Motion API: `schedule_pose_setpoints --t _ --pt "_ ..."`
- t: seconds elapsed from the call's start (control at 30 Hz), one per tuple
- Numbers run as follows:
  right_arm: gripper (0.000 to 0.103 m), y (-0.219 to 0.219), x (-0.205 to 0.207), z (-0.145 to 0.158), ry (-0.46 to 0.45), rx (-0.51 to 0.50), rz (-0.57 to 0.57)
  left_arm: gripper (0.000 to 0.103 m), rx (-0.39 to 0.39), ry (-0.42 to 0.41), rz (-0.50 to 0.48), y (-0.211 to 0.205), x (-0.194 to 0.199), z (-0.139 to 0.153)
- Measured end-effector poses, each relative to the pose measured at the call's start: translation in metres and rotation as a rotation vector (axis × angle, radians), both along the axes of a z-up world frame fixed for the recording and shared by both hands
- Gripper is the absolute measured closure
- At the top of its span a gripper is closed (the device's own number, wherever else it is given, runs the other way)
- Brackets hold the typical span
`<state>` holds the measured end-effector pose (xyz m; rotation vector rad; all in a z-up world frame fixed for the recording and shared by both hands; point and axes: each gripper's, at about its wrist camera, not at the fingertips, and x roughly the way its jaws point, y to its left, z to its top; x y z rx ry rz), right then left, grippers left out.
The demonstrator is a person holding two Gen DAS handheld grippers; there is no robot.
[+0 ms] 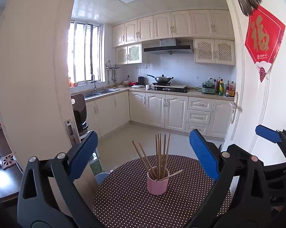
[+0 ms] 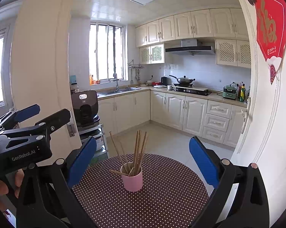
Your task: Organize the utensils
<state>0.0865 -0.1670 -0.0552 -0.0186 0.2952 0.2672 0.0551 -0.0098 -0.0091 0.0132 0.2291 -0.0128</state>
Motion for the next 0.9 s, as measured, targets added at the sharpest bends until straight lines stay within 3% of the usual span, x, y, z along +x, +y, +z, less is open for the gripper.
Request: schedule_pose_setpoints --t 0.9 --pt "0.009 0.0014 -0.002 -0.0005 -0.006 -0.019 -0.001 0.008 0.018 -0.028 -0.008 -0.0025 -0.0062 0.0029"
